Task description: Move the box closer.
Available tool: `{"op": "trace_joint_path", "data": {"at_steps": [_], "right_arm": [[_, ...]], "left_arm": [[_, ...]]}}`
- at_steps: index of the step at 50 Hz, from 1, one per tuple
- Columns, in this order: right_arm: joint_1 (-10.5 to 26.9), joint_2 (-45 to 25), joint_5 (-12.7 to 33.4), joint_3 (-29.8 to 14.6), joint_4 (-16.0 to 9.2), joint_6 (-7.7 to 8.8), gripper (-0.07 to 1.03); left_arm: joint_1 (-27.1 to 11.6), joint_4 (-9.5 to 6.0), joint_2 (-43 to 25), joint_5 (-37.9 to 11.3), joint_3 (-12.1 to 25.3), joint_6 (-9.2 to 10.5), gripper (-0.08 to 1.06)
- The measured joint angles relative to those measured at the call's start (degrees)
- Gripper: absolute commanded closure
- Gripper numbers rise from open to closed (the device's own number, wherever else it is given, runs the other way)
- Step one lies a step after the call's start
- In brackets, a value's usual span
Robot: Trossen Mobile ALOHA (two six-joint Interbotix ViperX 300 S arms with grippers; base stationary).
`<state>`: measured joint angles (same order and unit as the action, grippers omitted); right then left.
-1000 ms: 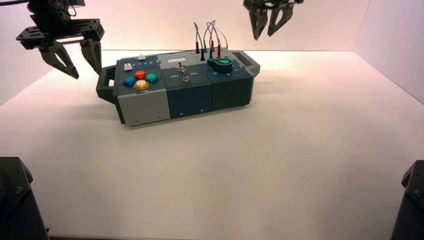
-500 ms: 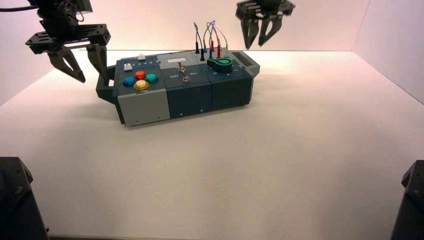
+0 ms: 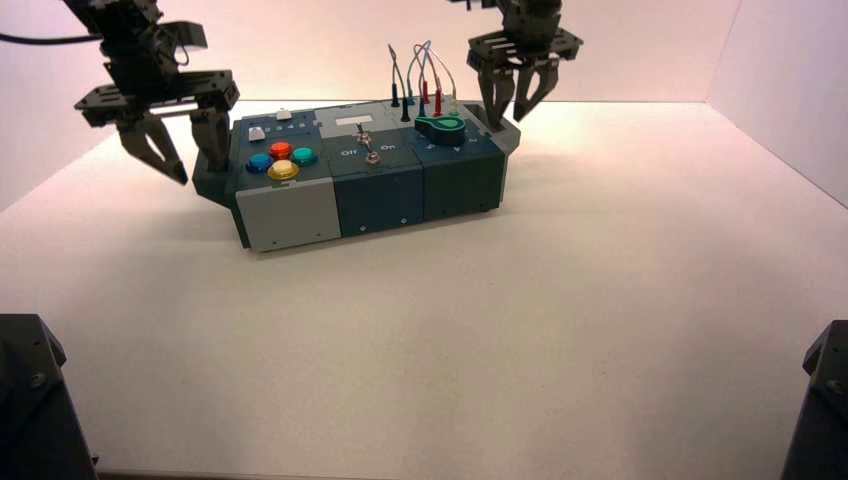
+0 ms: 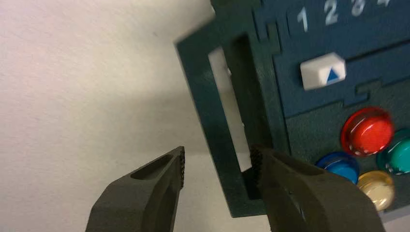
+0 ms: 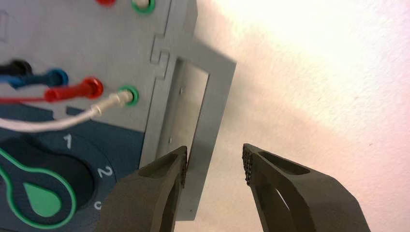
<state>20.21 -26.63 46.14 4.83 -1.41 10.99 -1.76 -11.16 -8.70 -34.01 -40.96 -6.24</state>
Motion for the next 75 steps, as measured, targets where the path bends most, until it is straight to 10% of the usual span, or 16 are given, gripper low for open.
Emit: {"op": "trace_joint_path", "data": {"at_steps": [27, 52, 75], "right_arm": [[0.26, 4.04, -0.79, 12.22, 0.18, 0.09, 0.39], [-0.70, 14.24, -6.94, 27.86, 2.99, -9.23, 0.40], [-1.93, 16.44, -12.22, 34.28, 3.34, -12.92, 0.40]], "left_arm": [[-3.43, -0.35, -0.53, 2.02, -3.25, 0.97, 0.32], [-10.90, -0.26, -4.04, 2.81, 0.09, 1.58, 0.36], [-13.18, -0.18, -7.29, 0.70, 4.57, 1.85, 0.36]]}}
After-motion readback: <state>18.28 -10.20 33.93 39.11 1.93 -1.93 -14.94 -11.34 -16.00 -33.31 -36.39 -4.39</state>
